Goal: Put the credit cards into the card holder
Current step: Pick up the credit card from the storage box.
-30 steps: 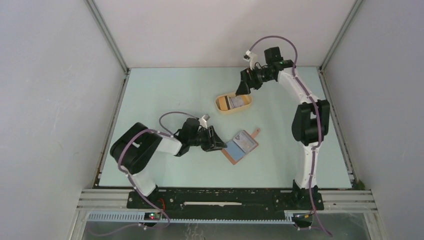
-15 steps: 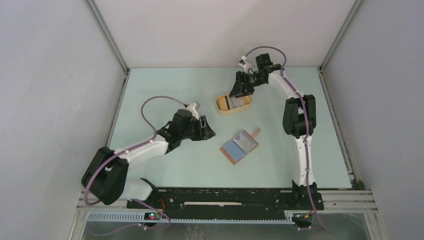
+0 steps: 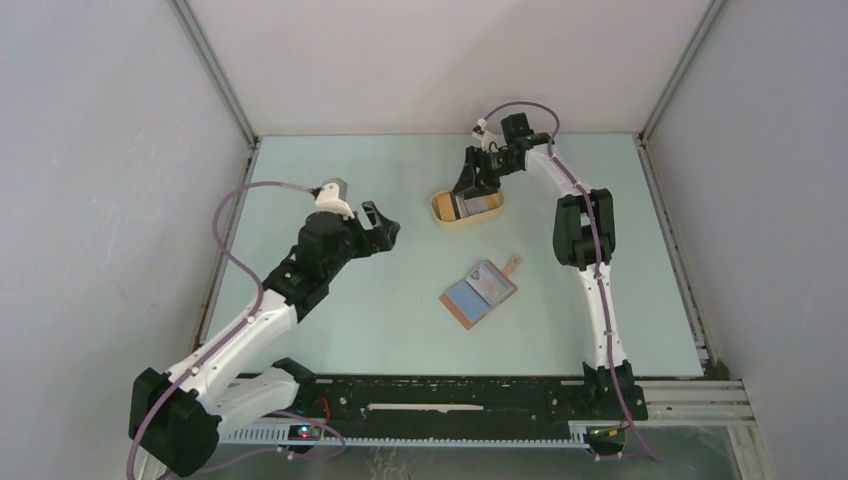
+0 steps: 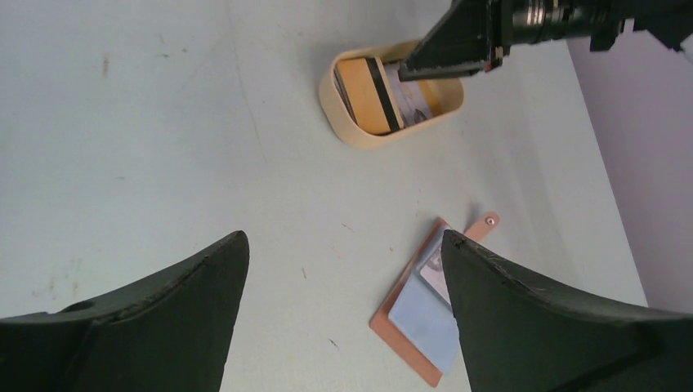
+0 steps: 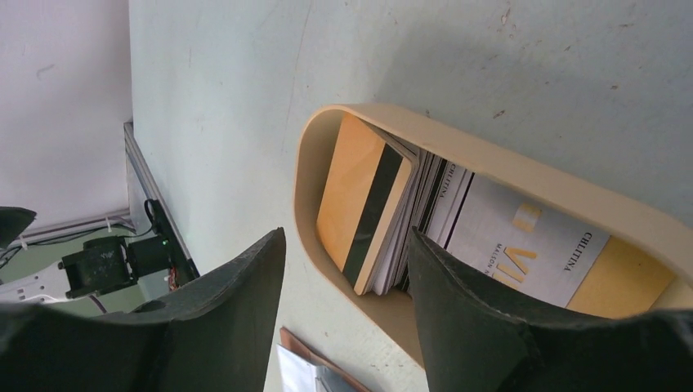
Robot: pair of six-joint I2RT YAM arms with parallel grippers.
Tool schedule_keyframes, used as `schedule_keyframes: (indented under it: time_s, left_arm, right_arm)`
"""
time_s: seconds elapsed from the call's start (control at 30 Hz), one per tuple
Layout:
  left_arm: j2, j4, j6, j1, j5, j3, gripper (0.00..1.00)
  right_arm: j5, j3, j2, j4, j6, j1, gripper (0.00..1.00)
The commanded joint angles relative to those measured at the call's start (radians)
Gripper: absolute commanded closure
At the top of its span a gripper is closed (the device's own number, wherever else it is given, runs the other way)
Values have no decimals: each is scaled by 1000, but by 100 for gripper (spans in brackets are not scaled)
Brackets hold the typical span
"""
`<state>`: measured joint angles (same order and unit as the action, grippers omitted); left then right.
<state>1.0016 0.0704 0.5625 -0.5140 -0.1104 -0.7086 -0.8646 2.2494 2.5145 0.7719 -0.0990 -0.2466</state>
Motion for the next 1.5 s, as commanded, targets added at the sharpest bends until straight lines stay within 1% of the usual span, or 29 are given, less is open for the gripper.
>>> schedule_keyframes:
  time_s: [0.0,0.2,0.53,0.8,1.13,1.2,1.37,1.47]
  left_arm:
    - [-50,3,45,30,-42,44,8]
    - [-40,-23,74,35,-24,82,8]
    - [9,-50,77,42,8,75,8]
    - [18,-66,86,43,21,90,8]
    - [25,-66,98,43,28,103,8]
    - [34,-94,99,44,32,103,8]
    - [59,-105,100,45,48,94,8]
    - [72,-107,100,45,56,88,8]
  right_arm:
    - [0,46,22,4,-34,-12,35]
    - [-32,35,35,4,-45,-22,38]
    - [-108,-17,8,-25,-73,-28,47]
    - [-185,-63,-17,-84,-134,-25,50]
    - [-303,-121,-40,-203,-246,-13,54]
    - [-321,-128,-41,-217,-261,-13,55]
    - [-321,-135,-32,-232,-273,-16,55]
    - [-302,-132,-19,-221,-271,-19,54]
